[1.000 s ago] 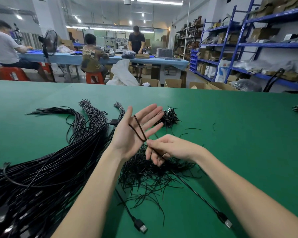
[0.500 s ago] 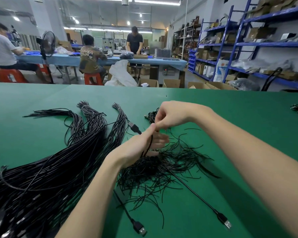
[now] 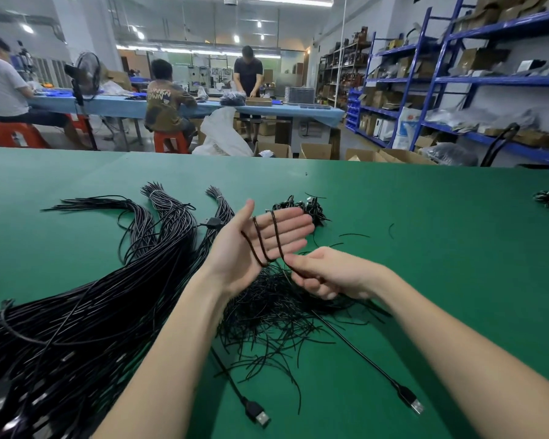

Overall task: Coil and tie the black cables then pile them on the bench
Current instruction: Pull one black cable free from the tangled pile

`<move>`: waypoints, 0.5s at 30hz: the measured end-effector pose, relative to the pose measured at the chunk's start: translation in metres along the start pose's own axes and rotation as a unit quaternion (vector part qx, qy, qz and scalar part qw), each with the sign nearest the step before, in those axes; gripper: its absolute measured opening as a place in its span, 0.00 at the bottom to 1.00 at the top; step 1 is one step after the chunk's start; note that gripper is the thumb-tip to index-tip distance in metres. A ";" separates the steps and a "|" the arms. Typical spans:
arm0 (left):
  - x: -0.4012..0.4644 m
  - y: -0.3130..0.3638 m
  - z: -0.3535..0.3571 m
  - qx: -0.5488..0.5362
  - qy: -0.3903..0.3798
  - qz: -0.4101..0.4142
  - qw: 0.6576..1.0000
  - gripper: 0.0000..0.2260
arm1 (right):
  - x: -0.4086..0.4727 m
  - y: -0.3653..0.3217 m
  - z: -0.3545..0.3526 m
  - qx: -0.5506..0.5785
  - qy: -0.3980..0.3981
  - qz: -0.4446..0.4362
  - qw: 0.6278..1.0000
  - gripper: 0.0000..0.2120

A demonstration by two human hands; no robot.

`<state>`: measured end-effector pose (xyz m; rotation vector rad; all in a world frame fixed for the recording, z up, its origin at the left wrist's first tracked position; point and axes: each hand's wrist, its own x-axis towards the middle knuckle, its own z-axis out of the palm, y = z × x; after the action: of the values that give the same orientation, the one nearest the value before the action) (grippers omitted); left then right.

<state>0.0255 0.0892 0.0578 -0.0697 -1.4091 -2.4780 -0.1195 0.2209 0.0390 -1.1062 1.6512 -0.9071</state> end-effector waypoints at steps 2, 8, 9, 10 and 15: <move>-0.003 0.000 0.004 0.059 -0.044 -0.045 0.996 0.33 | -0.003 -0.006 -0.016 -0.111 -0.001 0.021 0.994 0.20; -0.005 -0.009 0.013 0.214 -0.091 -0.221 0.947 0.35 | -0.009 -0.061 -0.038 -0.310 -0.071 0.109 0.942 0.10; -0.005 -0.012 0.014 0.246 -0.082 -0.236 0.936 0.34 | -0.007 -0.072 -0.037 -0.336 -0.046 0.107 0.935 0.10; -0.003 -0.015 0.015 0.273 -0.067 -0.236 0.930 0.34 | -0.006 -0.083 -0.035 -0.356 -0.015 0.096 0.929 0.08; 0.006 -0.015 0.008 0.227 0.085 -0.108 0.964 0.29 | -0.005 -0.091 -0.016 -0.268 0.184 -0.033 0.945 0.09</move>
<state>0.0153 0.1017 0.0502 0.4019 -1.9486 -2.1838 -0.1097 0.1975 0.1280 -1.4205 2.2702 -0.7519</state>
